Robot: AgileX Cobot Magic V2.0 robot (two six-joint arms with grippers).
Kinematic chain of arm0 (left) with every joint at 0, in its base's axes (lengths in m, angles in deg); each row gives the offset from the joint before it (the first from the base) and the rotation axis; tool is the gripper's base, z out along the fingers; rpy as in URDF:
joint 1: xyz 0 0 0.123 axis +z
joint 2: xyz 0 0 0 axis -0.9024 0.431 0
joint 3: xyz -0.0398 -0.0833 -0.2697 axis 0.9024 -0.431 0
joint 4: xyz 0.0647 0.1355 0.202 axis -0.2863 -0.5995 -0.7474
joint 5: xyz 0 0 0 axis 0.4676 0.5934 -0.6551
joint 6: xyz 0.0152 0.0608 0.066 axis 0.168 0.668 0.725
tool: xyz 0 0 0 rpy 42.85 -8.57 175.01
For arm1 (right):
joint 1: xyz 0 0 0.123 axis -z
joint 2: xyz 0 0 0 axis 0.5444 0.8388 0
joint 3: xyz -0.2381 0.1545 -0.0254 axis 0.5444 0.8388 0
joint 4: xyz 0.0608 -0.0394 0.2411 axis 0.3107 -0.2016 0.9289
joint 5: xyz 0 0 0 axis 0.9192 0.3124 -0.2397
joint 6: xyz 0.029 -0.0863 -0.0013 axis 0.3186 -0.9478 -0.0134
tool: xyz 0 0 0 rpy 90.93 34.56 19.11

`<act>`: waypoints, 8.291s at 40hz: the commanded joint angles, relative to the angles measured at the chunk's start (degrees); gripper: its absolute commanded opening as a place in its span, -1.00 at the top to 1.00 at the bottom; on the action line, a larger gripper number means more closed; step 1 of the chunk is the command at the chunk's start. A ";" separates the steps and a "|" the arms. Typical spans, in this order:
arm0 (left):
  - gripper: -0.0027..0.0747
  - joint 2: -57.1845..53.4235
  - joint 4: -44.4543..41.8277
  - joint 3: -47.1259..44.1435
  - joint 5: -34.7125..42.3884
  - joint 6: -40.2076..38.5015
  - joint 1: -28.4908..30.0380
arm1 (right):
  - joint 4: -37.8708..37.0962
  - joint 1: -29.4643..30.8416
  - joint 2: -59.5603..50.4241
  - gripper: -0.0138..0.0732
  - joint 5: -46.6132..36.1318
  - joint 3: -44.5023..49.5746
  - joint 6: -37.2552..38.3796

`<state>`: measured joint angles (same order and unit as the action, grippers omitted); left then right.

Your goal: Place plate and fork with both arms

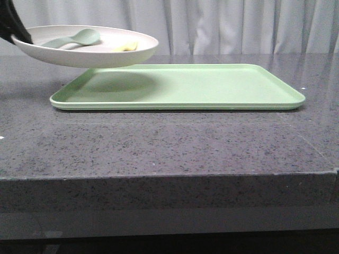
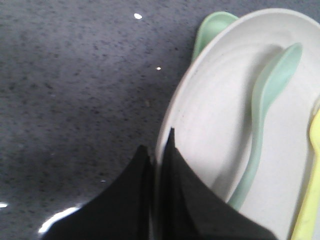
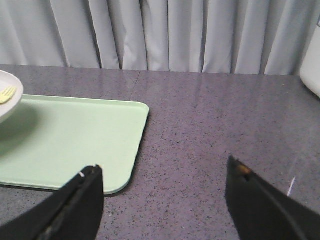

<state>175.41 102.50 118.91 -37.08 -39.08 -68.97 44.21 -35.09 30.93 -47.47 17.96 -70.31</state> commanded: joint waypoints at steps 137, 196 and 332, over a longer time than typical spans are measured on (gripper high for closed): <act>0.00 -44.02 0.58 -26.70 -9.36 32.65 -11.10 | -12.58 -34.16 83.88 -0.53 40.91 -74.54 22.81; 0.00 -44.02 0.58 -26.70 -9.36 32.65 -11.10 | -11.27 -28.94 106.74 -0.13 37.30 -95.36 31.17; 0.00 -44.02 0.58 -26.70 -9.09 32.65 -11.10 | -3.06 -14.11 86.16 0.28 20.79 -57.23 20.54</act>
<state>131.99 101.33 90.80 -49.28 -6.41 -80.19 41.07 -49.54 120.15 -24.19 -37.97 -49.02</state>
